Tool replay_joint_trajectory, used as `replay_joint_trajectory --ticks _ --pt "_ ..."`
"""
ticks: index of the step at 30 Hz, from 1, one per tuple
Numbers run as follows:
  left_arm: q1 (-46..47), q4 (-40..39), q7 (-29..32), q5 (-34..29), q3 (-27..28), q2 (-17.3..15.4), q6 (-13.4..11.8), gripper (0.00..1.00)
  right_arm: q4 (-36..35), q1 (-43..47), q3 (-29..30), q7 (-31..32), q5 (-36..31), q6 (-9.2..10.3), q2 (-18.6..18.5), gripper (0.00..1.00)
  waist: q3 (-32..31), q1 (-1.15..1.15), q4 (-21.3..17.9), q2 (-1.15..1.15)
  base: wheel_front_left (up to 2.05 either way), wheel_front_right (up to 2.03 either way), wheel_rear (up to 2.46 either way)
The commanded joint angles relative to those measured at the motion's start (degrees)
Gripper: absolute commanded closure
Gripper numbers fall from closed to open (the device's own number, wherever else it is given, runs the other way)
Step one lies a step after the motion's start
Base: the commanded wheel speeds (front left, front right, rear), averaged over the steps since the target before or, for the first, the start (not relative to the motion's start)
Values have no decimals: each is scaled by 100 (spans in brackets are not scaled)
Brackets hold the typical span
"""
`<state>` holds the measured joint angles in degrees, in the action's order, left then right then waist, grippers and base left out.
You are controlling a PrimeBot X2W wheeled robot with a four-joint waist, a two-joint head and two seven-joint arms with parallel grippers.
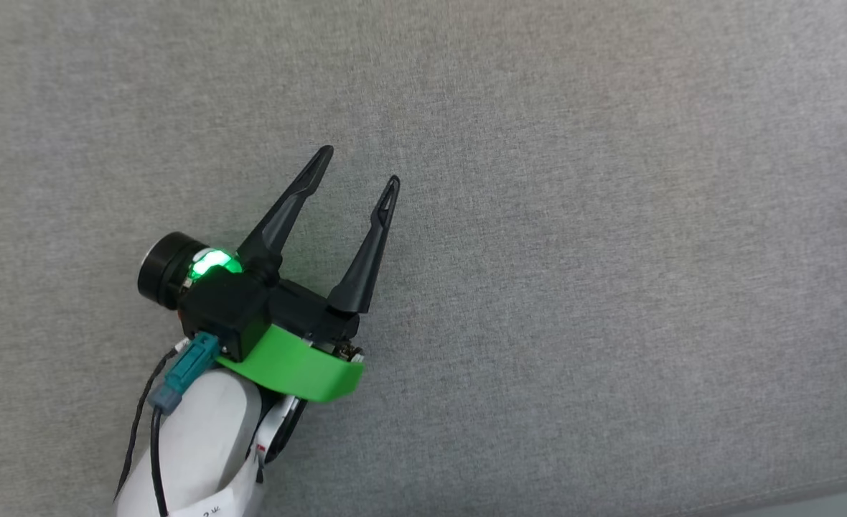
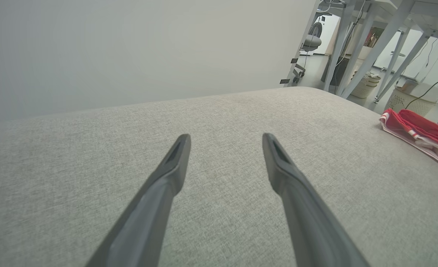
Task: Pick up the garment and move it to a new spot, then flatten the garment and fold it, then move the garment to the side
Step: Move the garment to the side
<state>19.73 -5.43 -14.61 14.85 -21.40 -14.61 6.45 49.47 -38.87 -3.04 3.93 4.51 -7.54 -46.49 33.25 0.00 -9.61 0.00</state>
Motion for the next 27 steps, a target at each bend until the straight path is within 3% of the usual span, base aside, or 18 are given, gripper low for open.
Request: replay_joint_trajectory --ticks 1,7,12,18,27 --pt "-77 80 -29 70 65 47 -22 0 -43 -58 14 -66 -1 5 -36 0 -481 0 126 0 0 0 0" --pt "-411 286 -37 130 497 203 -46 0 -627 6 -211 -353 313 5 -14 0 -1243 0 248 0 0 0 0" --pt "-780 460 -38 184 932 340 -50 0 -1565 143 -270 -544 834 5 275 0 -1809 0 409 0 0 0 0" --pt "-1120 586 -38 239 1333 508 -30 0 -2985 754 -39 -645 1213 5 964 0 -2262 0 615 0 0 0 0" --pt "-1487 895 -39 319 1594 786 21 0 -4778 2149 362 -703 1380 5 2398 0 -2674 0 909 0 0 0 0"
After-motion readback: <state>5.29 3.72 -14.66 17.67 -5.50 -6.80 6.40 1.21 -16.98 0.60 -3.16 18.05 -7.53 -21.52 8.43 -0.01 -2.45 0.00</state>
